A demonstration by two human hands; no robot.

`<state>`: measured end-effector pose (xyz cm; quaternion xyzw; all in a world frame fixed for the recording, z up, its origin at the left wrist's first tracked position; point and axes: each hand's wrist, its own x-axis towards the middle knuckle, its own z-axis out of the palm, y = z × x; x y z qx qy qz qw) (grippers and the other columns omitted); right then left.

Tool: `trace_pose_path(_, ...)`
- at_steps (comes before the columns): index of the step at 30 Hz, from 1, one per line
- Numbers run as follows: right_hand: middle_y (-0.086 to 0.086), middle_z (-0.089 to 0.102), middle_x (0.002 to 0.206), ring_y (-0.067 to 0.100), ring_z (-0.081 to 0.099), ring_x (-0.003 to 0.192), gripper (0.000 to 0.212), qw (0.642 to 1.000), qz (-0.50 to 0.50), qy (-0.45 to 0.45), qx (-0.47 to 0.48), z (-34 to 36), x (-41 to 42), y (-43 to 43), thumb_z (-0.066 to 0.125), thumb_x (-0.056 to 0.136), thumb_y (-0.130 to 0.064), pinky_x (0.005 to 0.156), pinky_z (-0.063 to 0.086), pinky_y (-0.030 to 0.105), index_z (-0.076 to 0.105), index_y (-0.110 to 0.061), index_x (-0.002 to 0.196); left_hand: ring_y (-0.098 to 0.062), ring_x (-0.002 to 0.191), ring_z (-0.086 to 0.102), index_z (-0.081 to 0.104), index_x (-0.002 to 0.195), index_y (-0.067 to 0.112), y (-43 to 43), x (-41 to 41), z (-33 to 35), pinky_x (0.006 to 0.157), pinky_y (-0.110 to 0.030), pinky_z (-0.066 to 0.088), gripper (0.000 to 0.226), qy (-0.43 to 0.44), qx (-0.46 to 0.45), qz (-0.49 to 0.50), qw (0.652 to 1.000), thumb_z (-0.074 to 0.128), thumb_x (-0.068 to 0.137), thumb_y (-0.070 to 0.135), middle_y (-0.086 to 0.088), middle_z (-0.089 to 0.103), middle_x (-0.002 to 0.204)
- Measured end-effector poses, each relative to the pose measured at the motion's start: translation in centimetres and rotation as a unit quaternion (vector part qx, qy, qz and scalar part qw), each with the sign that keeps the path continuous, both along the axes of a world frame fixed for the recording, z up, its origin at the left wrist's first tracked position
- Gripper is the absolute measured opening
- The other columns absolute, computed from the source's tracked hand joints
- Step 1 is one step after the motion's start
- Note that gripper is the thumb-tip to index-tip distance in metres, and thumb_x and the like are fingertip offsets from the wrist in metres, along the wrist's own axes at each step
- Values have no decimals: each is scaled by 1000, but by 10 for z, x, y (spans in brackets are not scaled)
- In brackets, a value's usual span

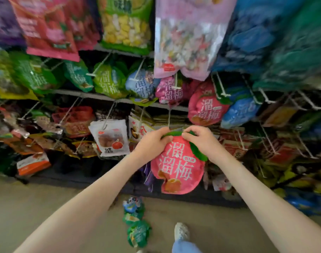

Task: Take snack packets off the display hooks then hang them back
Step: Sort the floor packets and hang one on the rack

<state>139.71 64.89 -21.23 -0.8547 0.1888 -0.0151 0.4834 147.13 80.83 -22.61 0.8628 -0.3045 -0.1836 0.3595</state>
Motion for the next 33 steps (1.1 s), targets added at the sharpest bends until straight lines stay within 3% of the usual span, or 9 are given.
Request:
trace_pose_path(4, 6, 68, 90, 18, 64, 87, 21, 999, -46, -26, -4, 17, -15, -61, 59, 91, -29, 83, 49, 42, 66, -11, 83, -24, 95, 61, 57, 108, 21, -65, 4, 22, 74, -32, 44, 19, -57, -5, -44, 997, 46, 97, 33, -4, 66, 95)
trace_pose_path(8, -2, 65, 92, 6, 60, 83, 14, 998, -58, -29, -13, 30, -27, -118, 57, 92, -27, 71, 45, 28, 65, -17, 86, -27, 86, 62, 58, 107, 12, -125, -3, 38, 71, -35, 45, 24, -87, -18, -71, 994, 47, 97, 30, -9, 66, 92)
trace_pose_path(11, -8, 58, 106, 9, 54, 100, 21, 994, -103, -46, -6, 28, -34, -156, 58, 92, -26, 83, 41, 26, 62, -11, 107, -26, 84, 61, 59, 103, 11, -162, -5, 39, 71, -36, 45, 22, -95, -32, -64, 993, 47, 97, 29, -9, 66, 90)
trace_pose_path(13, -8, 53, 103, 10, 49, 100, 26, 991, -126, -53, 1, 24, -37, -173, 57, 92, -26, 84, 38, 25, 59, -10, 113, -22, 82, 60, 59, 108, 13, -179, -6, 35, 68, -32, 45, 23, -80, -43, -50, 995, 47, 97, 29, -6, 66, 90)
trace_pose_path(17, -8, 59, 92, 11, 57, 93, 11, 991, -116, -66, 7, 14, -32, -189, 56, 93, -26, 79, 45, 29, 59, -15, 93, -25, 82, 62, 58, 106, 13, -198, -2, 22, 64, -32, 43, 21, -51, -52, -29, 997, 46, 98, 28, -8, 66, 88)
trace_pose_path(20, 0, 65, 96, 16, 62, 93, 12, 993, -93, -75, 18, 8, -18, -190, 57, 92, -27, 81, 52, 35, 62, -17, 92, -24, 87, 61, 58, 110, 15, -196, 5, 14, 71, -31, 46, 21, -35, -63, 11, 997, 47, 97, 27, -4, 64, 92)
trace_pose_path(26, -6, 63, 95, 9, 61, 90, 7, 991, -66, -112, 37, 6, 18, -174, 59, 91, -28, 76, 53, 27, 61, -24, 97, -15, 91, 57, 57, 114, 18, -173, 19, 7, 72, -25, 42, 23, -14, -103, 95, 990, 47, 98, 29, 6, 58, 96)
trace_pose_path(29, -7, 63, 90, 5, 60, 84, 3, 988, -74, -129, 44, 11, 31, -170, 60, 91, -28, 68, 49, 20, 61, -25, 90, -7, 81, 54, 54, 103, 25, -166, 27, 11, 60, -14, 40, 11, -16, -114, 111, 987, 47, 97, 31, 15, 57, 87)
trace_pose_path(33, 2, 65, 84, 14, 62, 80, 13, 986, -71, -139, 60, 13, 45, -167, 60, 91, -28, 70, 51, 31, 64, -18, 83, -4, 66, 55, 52, 93, 24, -163, 33, 13, 53, -10, 40, 10, -52, -112, 111, 986, 47, 97, 31, 9, 59, 73)
